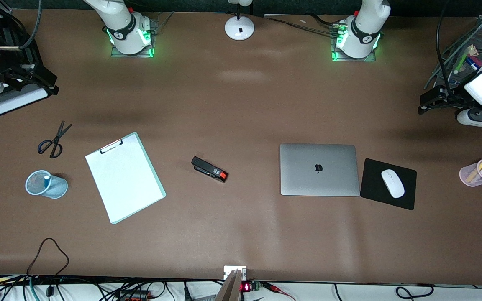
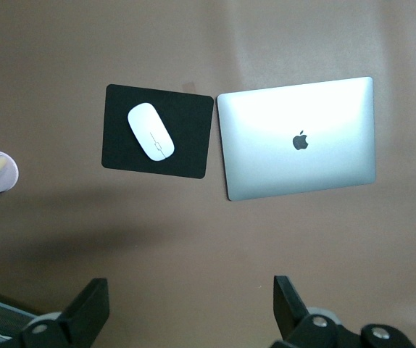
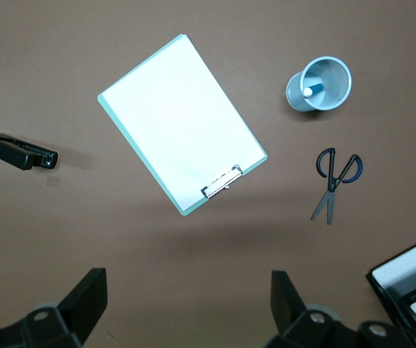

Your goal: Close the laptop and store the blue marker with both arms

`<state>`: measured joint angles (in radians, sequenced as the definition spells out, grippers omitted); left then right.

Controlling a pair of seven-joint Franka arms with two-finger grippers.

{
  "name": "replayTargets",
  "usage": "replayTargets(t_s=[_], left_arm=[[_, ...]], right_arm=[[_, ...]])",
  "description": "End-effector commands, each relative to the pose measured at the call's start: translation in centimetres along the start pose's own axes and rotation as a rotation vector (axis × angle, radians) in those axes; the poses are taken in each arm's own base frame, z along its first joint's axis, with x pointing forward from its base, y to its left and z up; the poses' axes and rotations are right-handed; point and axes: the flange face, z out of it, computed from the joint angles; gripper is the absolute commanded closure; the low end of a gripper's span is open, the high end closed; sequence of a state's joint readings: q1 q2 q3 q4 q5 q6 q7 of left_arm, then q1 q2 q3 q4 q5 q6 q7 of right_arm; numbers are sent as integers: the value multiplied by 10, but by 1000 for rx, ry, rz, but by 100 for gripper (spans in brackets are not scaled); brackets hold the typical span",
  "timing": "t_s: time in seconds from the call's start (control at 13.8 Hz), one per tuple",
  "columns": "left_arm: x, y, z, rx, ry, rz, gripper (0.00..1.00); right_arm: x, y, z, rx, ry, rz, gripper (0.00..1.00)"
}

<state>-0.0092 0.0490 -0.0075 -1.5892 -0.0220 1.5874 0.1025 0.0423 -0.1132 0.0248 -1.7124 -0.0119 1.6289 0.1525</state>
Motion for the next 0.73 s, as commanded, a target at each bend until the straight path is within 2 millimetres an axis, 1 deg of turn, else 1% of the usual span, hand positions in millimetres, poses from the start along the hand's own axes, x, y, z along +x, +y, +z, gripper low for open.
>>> replayTargets(t_s=[0.0,0.22,0.44,0.65], left_arm=[[-1,0,-6,19,0,7,0],[-1,0,-6,19,0,7,0],[-1,1,-6,19,0,8,0],[-1,1,-6,19,0,8,0]], right_arm=[[2,-2,-4,31,5,-41,0],[0,-2,-4,30,-2,-65,0],[1,-2,-1,30,-7,-150,0],[3,-2,0,33,-9,-137,0]])
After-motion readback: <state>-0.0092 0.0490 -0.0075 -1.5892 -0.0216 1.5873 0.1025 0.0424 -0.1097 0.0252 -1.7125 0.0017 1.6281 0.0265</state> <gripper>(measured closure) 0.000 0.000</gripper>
